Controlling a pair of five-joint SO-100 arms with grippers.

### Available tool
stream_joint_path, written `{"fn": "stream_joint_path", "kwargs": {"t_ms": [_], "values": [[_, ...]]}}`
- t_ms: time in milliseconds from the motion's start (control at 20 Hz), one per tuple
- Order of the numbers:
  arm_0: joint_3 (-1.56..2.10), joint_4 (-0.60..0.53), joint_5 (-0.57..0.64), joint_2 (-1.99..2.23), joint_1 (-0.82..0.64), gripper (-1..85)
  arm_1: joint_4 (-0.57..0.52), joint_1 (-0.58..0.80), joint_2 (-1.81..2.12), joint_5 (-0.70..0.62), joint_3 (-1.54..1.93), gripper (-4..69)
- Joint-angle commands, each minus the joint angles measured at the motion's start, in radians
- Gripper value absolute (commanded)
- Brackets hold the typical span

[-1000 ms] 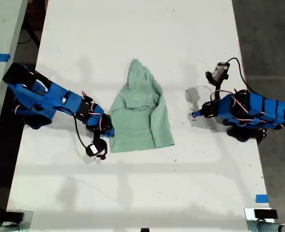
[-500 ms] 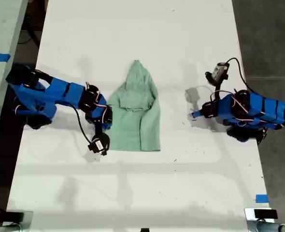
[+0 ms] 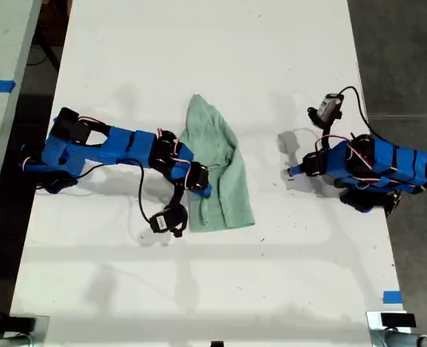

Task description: Fold t shirt

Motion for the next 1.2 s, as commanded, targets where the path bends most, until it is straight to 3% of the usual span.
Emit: {"fn": "stream_joint_path", "kwargs": {"t_ms": [0, 200, 250, 350, 400, 650, 800, 950, 1150], "values": [[-0.055, -0.032, 0.028, 0.026, -0.020, 26.9, -0.018, -0.012, 0.009, -0.017, 0.051, 1.4], [-0.003, 0.018, 0.069, 0.199, -0.040, 22.1, -0.018, -0.014, 0.009, -0.018, 0.051, 1.4], [0.031, 0.057, 0.074, 0.272, -0.055, 18.2, -0.018, -0.014, 0.009, -0.018, 0.051, 1.4], [0.163, 0.103, 0.089, 0.466, -0.097, 1.6, -0.018, -0.014, 0.009, -0.018, 0.051, 1.4], [0.275, 0.084, 0.107, 0.592, -0.123, 0.0, -0.018, -0.014, 0.009, -0.018, 0.051, 1.4], [1.223, -0.189, 0.239, 1.499, -0.399, -0.2, -0.018, -0.014, 0.009, -0.018, 0.051, 1.4], [1.643, -0.178, 0.345, 2.025, -0.580, -0.3, -0.018, -0.011, 0.009, -0.020, 0.051, 1.4], [1.937, -0.169, 0.480, 2.370, -0.589, -0.3, -0.018, -0.008, 0.009, -0.018, 0.051, 1.4], [2.192, -0.219, 0.468, 2.431, -0.580, -0.3, -0.020, -0.014, 0.009, -0.012, 0.052, 1.4]]}}
